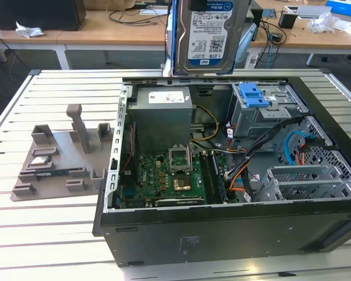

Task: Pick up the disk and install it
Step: 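Pick up the disk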

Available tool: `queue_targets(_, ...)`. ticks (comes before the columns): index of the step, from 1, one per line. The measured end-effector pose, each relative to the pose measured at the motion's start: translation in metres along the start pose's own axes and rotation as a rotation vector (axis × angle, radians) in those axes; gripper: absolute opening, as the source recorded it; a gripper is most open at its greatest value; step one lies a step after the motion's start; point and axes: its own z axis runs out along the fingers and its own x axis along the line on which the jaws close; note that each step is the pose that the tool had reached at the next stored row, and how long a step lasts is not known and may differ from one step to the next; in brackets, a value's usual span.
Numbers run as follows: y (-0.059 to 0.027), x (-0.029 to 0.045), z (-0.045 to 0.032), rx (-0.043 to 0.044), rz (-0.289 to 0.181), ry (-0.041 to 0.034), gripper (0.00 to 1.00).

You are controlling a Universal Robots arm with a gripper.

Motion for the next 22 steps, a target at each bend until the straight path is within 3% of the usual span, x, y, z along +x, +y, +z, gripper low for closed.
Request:
queue_targets(9, -0.0137, 0.0082, 0.0149, -0.0004, 0.000, 0.0002, 0.36)
queue_targets(18, -0.0307, 0.0301, 0.0251, -0.0006, 0.001, 0.0000, 0.36)
queue_targets(22, -0.0335, 0.0446, 0.0308, -0.0006, 0.001, 0.0000, 0.36)
